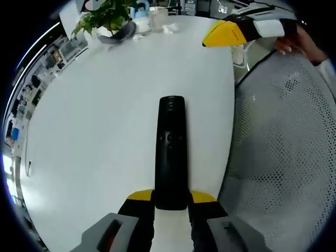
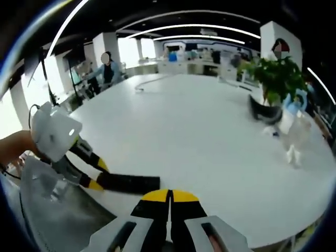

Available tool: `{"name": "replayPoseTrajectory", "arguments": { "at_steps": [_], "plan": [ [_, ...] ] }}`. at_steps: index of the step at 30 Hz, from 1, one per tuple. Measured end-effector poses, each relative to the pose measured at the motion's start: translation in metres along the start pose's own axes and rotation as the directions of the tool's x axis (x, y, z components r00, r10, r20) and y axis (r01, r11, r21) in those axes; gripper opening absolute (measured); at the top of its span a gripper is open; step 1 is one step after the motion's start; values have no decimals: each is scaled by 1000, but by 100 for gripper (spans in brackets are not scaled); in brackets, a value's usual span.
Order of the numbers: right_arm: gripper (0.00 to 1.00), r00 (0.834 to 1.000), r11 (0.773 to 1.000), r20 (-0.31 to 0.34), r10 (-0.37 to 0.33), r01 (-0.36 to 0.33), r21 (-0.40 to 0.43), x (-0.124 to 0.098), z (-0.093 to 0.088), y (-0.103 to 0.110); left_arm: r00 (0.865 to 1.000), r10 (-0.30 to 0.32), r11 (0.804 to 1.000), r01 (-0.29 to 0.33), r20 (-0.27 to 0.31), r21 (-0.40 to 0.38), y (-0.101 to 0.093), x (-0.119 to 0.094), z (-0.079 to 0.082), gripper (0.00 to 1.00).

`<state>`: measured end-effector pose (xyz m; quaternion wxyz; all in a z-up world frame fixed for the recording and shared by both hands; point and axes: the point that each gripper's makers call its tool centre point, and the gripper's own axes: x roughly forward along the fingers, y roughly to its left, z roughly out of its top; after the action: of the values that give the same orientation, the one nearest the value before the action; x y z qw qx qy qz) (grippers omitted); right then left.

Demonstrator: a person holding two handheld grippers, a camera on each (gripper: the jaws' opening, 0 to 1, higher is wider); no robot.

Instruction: Press the specified remote control buttons in sequence, fully releasing each button before pressing the next.

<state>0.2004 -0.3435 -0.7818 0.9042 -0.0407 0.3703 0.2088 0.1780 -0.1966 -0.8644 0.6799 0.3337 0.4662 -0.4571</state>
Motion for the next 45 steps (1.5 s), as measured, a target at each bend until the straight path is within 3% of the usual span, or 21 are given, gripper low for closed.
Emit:
{"name": "replayPoseTrajectory", "arguments": {
  "at_steps": [16,30,31,34,37,42,45],
  "plan": [
    [0,1000,1000,-3,19,-19,22,-1,0,2,999,-18,999,17,34,35,-27,-3,-5,24],
    [0,999,1000,-25,27,-27,11,1,-4,5,992,-15,1000,13,128,15,-37,-5,-9,24],
    [0,999,1000,-26,28,-28,11,2,-4,5,991,-7,998,-2,135,67,-37,-4,-8,24],
    [0,999,999,-31,35,-34,17,2,-5,6,992,23,997,-33,126,76,-40,-4,-9,24],
    [0,999,999,-32,37,-36,24,2,-5,5,985,61,996,-71,159,56,-39,-3,-8,24],
    [0,997,998,-46,55,-54,34,3,-7,8,976,64,997,-71,206,25,-37,-4,-9,24],
    [0,993,993,-65,102,-98,66,5,-7,14,973,60,997,-68,221,29,-37,-4,-8,24]
  ]
}}
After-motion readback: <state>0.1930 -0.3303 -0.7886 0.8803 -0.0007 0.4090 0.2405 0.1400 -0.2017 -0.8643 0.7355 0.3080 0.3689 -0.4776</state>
